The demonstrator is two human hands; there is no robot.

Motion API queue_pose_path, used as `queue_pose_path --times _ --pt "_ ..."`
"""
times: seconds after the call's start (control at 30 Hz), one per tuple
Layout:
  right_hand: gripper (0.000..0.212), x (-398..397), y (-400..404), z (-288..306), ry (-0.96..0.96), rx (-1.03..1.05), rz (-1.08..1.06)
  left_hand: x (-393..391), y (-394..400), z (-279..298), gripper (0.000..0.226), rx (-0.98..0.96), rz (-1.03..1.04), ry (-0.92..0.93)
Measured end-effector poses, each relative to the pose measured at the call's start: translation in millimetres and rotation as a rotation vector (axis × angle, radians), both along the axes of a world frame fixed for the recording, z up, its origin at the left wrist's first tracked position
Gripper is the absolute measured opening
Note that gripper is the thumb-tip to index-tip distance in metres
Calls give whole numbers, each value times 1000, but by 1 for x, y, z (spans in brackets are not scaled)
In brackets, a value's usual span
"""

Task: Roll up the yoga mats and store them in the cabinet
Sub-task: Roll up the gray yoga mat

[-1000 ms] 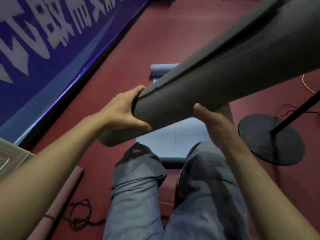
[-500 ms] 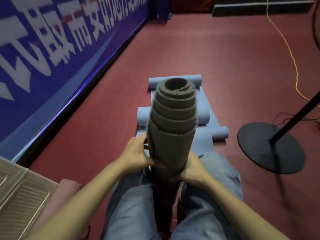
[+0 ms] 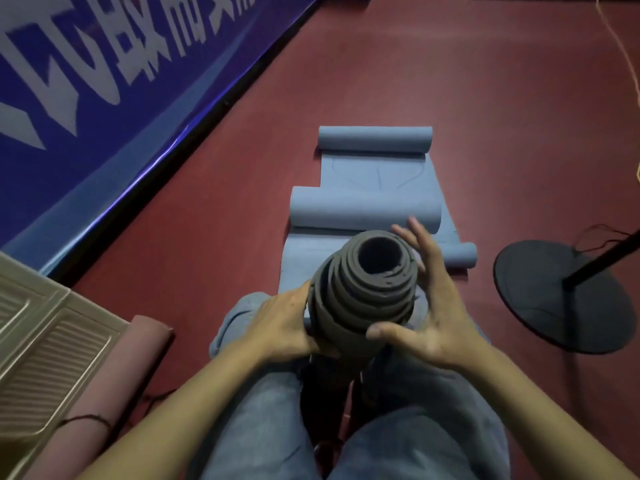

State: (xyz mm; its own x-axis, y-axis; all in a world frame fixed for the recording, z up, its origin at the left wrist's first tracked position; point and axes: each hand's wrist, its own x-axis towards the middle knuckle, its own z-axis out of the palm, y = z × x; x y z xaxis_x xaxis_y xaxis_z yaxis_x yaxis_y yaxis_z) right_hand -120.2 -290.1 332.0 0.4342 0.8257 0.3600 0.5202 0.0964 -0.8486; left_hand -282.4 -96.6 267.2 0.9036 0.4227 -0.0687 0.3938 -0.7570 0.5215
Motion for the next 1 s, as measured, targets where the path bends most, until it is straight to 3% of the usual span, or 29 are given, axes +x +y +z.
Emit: queue_pose_path --times 0.1,0.23,0.33,0.47,0.53,0.67,0.77,0.87,1.0 --pt "113 6 16 42 -253 70 17 0 2 -1 87 -28 -10 -17" --pt "95 5 41 52 -617 -312 18 5 -5 1 94 -58 -56 -28" --pt "80 3 49 31 -597 -401 75 7 -6 4 105 -109 -90 -46" --pt "66 -3 49 6 -597 -329 163 5 -6 8 106 -147 -134 -27" --pt "73 -7 49 9 -660 -375 148 4 -5 9 105 -159 -137 -33" --pt "86 -22 43 18 -733 -659 19 3 -3 7 110 -164 -102 -90" --pt "76 -36 42 9 -697 -688 -8 5 0 2 104 -197 -82 -136" --pt "74 -33 44 -1 -677 -705 6 4 1 1 111 -262 -83 -124" --pt "91 -31 52 2 -718 -763 37 0 10 5 107 -346 -87 -125"
